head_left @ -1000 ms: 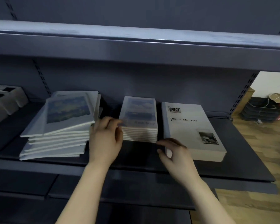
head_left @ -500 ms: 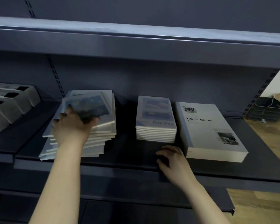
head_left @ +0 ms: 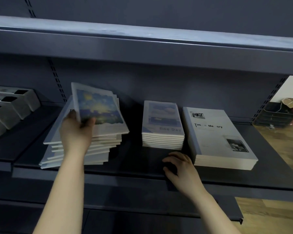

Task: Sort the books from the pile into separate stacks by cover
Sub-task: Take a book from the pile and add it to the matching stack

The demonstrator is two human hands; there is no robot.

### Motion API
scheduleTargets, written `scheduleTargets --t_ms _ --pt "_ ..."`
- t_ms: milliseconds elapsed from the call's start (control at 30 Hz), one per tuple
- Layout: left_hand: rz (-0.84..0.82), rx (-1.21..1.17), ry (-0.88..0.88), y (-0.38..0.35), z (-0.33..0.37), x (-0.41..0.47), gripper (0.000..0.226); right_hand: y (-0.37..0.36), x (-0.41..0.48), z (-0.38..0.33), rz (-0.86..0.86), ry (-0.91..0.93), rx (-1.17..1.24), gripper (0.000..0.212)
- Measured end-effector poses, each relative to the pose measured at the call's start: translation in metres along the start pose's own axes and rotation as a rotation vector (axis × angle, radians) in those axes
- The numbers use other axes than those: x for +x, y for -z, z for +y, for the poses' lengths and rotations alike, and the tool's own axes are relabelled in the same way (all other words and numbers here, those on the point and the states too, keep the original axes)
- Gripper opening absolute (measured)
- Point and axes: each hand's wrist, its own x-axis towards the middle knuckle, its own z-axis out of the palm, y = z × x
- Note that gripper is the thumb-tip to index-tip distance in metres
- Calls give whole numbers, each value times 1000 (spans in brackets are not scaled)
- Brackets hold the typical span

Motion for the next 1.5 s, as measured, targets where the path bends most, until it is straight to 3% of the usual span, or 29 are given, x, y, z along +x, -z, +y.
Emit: scheduleTargets --t_ms 67,133,300,367,433,533,633,733,867,1000,1133,1200,1267,1400,1500 --pt "-30 -189 -14 -10 2 -20 12 2 3 -1 -31 -5 -9 25" --pt "-99 -370 -18 -26 8 -39 21 6 9 -7 -23 -34 125 19" --pt "-247 -585 -31 -59 27 -75 37 33 20 -32 50 -362 1060 26" --pt "-340 -587 -74 -69 31 -86 39 44 21 -32 80 -385 1225 34" --pt "-413 -613 -66 -78 33 -94 41 53 21 -30 112 -360 1256 26" --pt "-446 -664 -36 -85 32 -101 39 59 19 -25 156 -297 1247 16" --pt "-452 -657 35 -86 25 -102 21 61 18 -20 217 -318 1237 17" --pt "-464 -470 78 -87 9 -100 23 62 20 -17 253 -399 1256 16" --pt "-445 55 -267 -89 -20 -94 19 64 29 -15 236 -496 1285 13" --pt "-477 345 -535 -97 -36 -92 16 57 40 -14 179 -559 1201 19" --pt "-429 475 -580 -105 -45 -94 20 51 44 -12 163 -628 1212 35" --pt "-415 489 -576 -106 -46 -95 21 55 38 -13 104 -592 1181 18" --pt "-399 487 -576 -107 -46 -96 21 59 31 -15 103 -530 1051 21" --pt "-385 466 -569 -106 -47 -98 22 63 20 -9 188 -368 639 68" --pt "-381 463 -566 -106 -47 -98 24 61 19 -4 140 -227 291 75"
